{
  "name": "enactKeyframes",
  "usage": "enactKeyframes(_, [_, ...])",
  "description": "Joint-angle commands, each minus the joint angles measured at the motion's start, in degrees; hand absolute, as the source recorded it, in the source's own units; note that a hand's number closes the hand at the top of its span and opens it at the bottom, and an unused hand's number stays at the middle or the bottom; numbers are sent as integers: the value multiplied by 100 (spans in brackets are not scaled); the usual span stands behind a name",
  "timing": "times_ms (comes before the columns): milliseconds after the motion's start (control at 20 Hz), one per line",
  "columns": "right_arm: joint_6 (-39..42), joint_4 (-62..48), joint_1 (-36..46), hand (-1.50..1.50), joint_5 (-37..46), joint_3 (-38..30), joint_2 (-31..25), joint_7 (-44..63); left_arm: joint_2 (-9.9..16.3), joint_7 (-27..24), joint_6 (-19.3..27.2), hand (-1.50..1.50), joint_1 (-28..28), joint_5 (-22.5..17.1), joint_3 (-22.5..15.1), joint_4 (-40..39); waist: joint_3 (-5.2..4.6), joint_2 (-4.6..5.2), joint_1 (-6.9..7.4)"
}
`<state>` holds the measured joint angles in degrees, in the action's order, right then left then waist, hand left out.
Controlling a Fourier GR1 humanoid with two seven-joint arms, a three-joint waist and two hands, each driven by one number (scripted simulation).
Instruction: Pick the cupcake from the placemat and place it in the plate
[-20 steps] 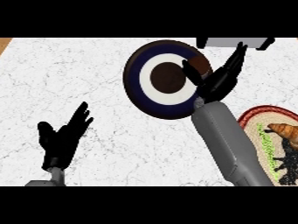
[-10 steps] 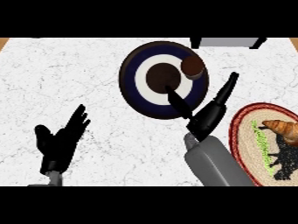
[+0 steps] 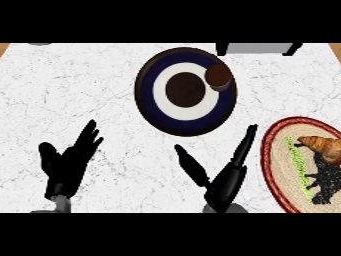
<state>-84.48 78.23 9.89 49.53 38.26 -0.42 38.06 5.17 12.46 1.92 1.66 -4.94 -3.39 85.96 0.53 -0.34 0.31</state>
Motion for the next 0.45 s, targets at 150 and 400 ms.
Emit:
enactKeyframes(150, [-140, 54, -716, -150, -62, 396, 40, -451, -43, -252, -95, 0, 165, 28, 88, -451, -49, 38, -22])
enactKeyframes(400, [-140, 245, -1052, -150, 85, 486, 41, -355, 57, -34, -184, 0, -122, -6, 175, -610, -48, 38, -46])
